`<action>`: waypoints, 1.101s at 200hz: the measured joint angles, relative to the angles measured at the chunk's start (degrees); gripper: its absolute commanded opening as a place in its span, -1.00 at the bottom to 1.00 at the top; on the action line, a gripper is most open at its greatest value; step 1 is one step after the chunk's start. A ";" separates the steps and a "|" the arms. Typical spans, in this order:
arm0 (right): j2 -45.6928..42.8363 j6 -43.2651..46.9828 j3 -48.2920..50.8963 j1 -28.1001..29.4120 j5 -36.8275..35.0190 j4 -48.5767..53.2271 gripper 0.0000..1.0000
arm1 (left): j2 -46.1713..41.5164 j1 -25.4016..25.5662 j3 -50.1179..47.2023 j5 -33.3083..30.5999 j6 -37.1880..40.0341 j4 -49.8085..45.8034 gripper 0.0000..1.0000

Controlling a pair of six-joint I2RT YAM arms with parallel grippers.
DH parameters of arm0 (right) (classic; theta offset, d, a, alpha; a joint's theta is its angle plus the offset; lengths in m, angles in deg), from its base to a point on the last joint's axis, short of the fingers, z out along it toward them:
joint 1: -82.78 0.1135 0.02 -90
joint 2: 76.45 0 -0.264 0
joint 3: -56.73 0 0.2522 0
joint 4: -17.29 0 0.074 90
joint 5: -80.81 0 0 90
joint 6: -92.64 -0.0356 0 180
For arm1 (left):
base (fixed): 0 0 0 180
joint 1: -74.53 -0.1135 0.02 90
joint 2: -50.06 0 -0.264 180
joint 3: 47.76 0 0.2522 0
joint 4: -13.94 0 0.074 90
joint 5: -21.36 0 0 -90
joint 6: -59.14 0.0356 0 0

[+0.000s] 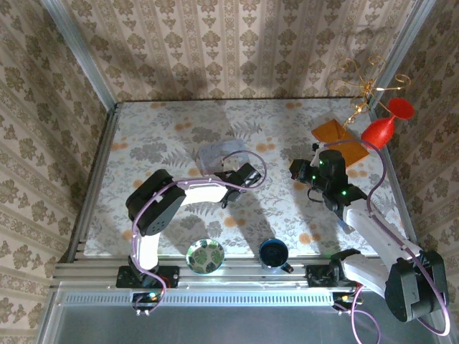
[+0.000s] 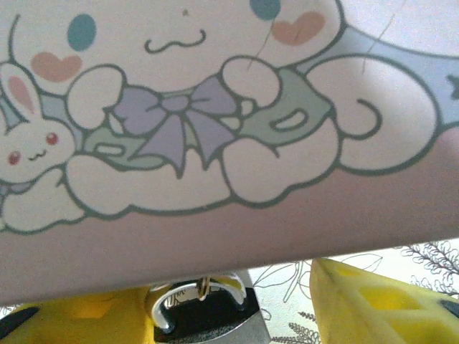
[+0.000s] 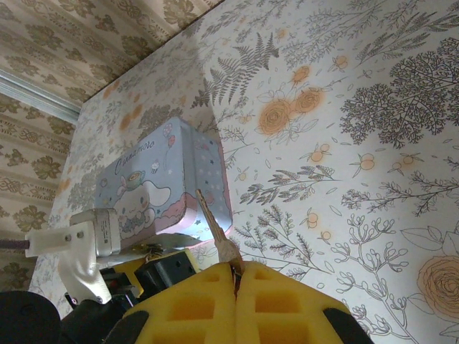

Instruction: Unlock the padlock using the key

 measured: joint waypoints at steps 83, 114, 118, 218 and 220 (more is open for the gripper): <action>0.00 -0.20 0.00 -0.52 0.09 -0.02 -1.00 | 0.70 -0.28 0.55 0.02 -1.99 -0.63 0.05; 0.00 -0.24 0.00 -0.52 0.22 -0.09 -1.00 | 0.70 -0.44 0.55 0.13 -1.99 -0.76 0.04; 0.00 -0.31 0.00 -0.52 0.22 -0.11 -1.00 | 0.70 -0.44 0.55 0.20 -1.99 -0.76 0.04; 0.00 -0.44 0.00 -0.55 0.22 -0.13 -1.00 | 0.72 -0.83 0.55 1.40 -1.99 -0.72 -0.08; 0.00 -0.42 0.00 -0.55 0.22 -0.13 -1.00 | 0.72 -0.83 0.55 1.46 -1.99 -0.72 -0.08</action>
